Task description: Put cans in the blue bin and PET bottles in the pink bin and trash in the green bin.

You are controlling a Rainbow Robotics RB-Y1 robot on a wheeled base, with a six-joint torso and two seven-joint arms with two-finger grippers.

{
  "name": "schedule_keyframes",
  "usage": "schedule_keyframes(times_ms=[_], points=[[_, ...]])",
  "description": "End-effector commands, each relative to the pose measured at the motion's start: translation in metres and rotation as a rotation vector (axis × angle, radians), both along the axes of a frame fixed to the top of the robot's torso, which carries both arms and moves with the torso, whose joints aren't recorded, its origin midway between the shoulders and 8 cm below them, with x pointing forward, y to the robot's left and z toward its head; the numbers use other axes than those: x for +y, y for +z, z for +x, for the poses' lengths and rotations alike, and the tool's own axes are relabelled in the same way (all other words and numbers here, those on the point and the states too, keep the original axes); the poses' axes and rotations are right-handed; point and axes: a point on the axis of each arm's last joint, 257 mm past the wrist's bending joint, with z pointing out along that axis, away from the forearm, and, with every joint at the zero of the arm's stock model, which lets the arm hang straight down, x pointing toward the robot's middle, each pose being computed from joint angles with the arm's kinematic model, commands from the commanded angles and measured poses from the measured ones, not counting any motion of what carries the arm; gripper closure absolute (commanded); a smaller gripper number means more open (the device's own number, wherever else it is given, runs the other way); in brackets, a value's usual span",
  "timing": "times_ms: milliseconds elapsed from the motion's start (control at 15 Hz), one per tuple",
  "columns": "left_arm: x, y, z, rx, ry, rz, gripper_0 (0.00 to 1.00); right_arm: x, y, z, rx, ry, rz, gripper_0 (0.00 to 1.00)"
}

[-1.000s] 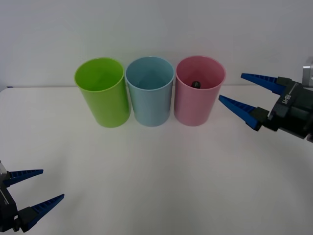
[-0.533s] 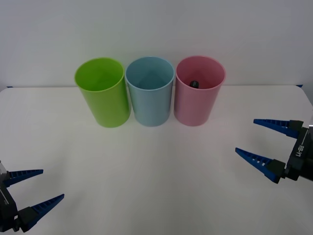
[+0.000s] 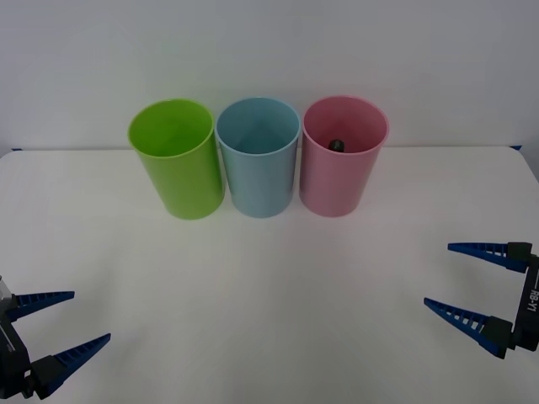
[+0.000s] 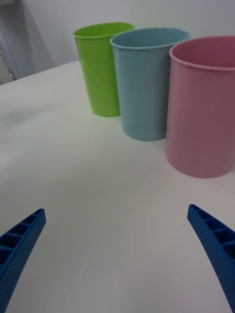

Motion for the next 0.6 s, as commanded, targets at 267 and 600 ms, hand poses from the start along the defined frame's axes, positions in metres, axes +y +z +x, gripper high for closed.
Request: schedule_keyframes(times_ms=[267,600], points=[[0.0,0.0,0.0,0.0,0.0,0.0,0.0,-0.0015,-0.0066,-0.0029,0.015,-0.004,-0.009,0.0],[0.0,0.0,0.0,0.0,0.0,0.0,0.0,-0.0015,-0.0066,-0.0029,0.015,-0.004,-0.009,0.0]])
